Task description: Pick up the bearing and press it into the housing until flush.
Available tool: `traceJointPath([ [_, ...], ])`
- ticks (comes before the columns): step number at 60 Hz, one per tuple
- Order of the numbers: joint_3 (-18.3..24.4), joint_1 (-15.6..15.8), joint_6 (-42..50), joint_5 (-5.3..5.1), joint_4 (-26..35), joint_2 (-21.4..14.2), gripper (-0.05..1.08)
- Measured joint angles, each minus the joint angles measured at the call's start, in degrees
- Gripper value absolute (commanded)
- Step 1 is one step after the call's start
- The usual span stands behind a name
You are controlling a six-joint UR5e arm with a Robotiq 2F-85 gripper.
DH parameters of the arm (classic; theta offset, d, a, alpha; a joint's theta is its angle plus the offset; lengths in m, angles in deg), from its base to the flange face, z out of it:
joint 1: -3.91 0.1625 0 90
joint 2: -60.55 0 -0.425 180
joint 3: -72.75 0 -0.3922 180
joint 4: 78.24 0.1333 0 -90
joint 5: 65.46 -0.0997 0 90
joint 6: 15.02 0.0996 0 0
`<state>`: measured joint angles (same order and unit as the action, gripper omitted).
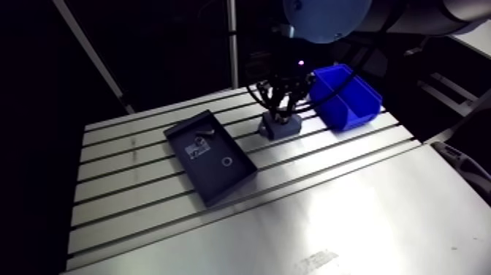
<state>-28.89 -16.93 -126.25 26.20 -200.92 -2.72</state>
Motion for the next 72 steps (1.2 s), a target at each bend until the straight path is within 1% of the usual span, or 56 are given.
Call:
traceJointPath([
  [72,-0.3,0.0,0.0,0.17,-0.1,0.4,1.00],
])
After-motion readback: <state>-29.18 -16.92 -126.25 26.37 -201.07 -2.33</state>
